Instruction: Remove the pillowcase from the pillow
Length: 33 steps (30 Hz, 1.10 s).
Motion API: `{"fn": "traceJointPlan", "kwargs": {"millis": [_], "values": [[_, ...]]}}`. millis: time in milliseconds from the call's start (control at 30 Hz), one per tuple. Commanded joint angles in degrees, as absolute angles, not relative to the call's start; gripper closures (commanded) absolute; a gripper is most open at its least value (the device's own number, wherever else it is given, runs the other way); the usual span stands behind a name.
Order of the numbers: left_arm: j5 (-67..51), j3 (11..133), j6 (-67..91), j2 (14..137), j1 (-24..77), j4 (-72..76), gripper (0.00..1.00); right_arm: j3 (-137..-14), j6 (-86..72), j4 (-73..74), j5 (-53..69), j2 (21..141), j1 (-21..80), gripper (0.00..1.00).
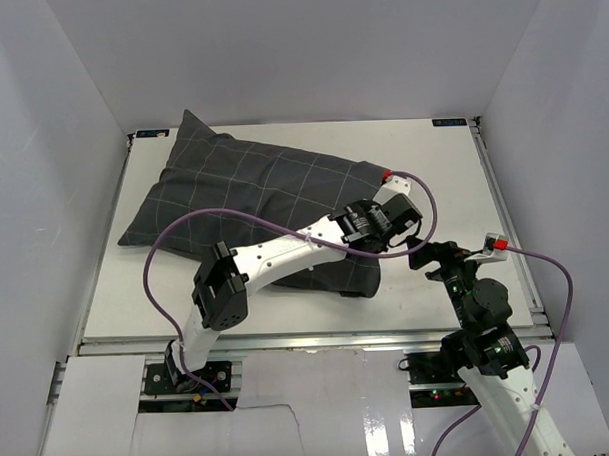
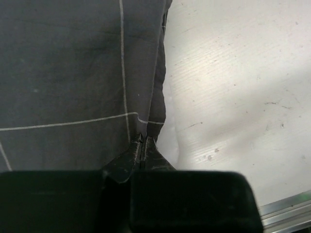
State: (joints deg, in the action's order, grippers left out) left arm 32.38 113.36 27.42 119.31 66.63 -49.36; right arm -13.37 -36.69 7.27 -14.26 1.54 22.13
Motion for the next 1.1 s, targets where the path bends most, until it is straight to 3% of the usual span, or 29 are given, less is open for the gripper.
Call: {"fn": "traceJointPlan", "kwargs": {"millis": [0,500,1067], "values": [[35.2,116.2,28.8,113.6,66.4,-49.3,1.00,-14.3,-36.2,6.1,-14.3,1.7,22.0,0.03],[33.3,109.5,30.2,104.2,66.4,-41.3,1.00,-5.8,-42.3,-7.1,-6.5,8.9,22.0,0.02],[29.4,103.5,30.6,96.8,66.4,-36.5,1.00,-2.8,-48.0,-26.8,-3.3,27.6,22.0,0.00]]}}
